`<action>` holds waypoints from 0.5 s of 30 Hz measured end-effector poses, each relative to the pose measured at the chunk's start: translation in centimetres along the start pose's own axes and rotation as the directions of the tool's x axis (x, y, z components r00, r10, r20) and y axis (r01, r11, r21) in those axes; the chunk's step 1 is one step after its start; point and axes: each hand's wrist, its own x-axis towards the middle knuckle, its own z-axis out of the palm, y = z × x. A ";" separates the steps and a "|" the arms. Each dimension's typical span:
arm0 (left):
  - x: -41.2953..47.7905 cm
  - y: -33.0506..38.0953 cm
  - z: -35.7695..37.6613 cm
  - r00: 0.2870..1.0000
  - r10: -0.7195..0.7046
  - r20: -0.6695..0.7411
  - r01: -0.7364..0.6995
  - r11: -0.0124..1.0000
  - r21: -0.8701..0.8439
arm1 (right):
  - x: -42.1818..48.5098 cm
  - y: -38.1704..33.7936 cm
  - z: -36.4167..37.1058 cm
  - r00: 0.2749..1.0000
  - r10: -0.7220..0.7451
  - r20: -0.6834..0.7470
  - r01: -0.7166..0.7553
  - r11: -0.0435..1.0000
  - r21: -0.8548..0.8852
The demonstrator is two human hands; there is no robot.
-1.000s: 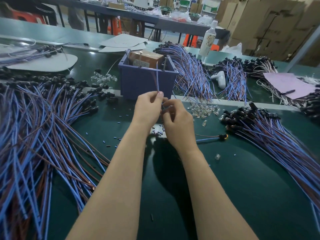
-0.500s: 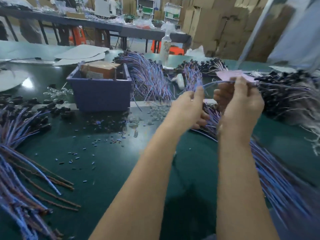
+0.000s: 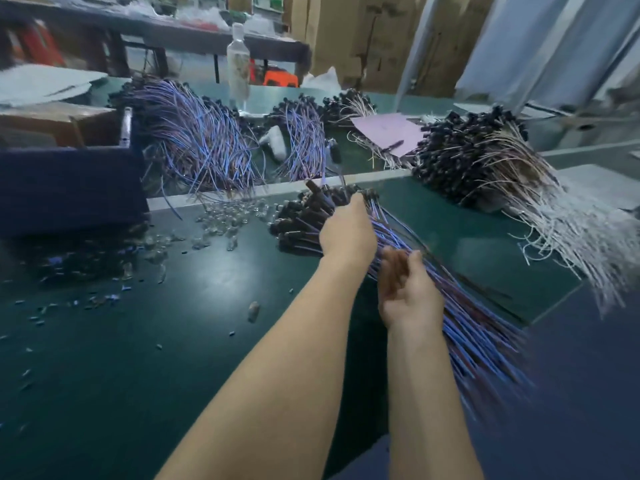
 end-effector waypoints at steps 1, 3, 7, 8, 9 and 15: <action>0.0 -0.5 0.5 0.999 -0.017 0.039 0.015 0.999 0.038 | 0.3 0.2 -0.1 1.000 0.021 0.023 -0.021 1.000 0.002; 0.2 -1.3 1.4 0.998 -0.031 0.062 0.028 0.998 0.048 | 1.0 0.6 -0.2 0.998 0.038 0.045 -0.038 0.999 0.004; 0.3 -1.9 1.3 0.997 -0.064 0.035 0.069 0.978 -0.195 | 1.0 1.1 0.5 1.000 0.021 0.009 -0.021 0.999 0.029; 0.1 -2.1 1.0 0.997 -0.071 0.039 0.079 0.956 -0.283 | 0.9 1.2 0.7 1.000 0.013 -0.003 -0.012 0.999 0.034; -0.2 -2.2 0.5 0.997 -0.075 0.032 0.081 0.931 -0.355 | 0.7 1.3 0.9 1.000 0.002 -0.010 -0.002 0.999 0.035; -2.7 -4.8 -6.0 0.956 -0.192 -0.220 -0.001 0.753 -0.658 | -2.4 5.4 3.8 0.984 -0.010 0.178 0.038 0.987 -0.156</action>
